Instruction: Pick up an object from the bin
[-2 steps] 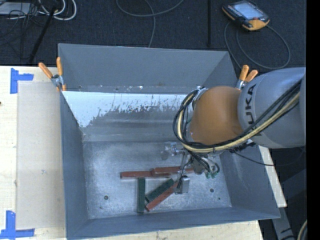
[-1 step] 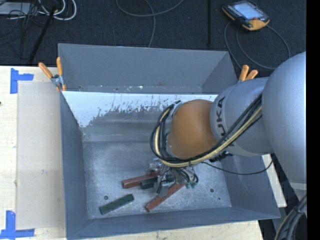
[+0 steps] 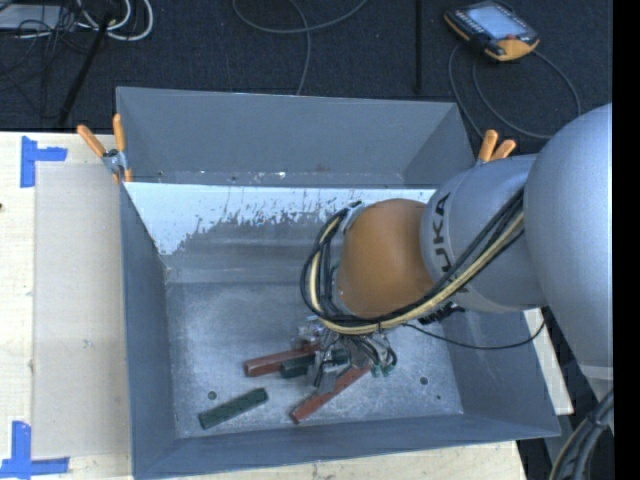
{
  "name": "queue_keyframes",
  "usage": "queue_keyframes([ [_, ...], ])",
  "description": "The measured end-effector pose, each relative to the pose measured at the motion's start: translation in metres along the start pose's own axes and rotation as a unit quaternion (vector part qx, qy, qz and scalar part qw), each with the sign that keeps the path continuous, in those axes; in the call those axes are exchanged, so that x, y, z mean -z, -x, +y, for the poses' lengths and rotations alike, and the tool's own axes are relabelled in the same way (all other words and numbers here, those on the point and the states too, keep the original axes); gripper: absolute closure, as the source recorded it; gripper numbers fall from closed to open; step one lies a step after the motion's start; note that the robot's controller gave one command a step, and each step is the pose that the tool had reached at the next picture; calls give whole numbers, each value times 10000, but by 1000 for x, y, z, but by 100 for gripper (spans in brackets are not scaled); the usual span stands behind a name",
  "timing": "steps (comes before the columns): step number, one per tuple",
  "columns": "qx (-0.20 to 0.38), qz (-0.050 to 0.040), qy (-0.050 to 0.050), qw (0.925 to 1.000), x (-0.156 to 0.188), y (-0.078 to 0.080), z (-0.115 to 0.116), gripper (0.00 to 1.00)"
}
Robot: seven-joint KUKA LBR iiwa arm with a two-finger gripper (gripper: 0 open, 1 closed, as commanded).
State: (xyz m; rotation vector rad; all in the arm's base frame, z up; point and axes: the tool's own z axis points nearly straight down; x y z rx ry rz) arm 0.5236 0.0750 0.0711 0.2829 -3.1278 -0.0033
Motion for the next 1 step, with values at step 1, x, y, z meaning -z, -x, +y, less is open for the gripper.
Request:
queue_keyframes([
  [1, -49, -16, -11, 10000, 153, 1, 7, 100],
])
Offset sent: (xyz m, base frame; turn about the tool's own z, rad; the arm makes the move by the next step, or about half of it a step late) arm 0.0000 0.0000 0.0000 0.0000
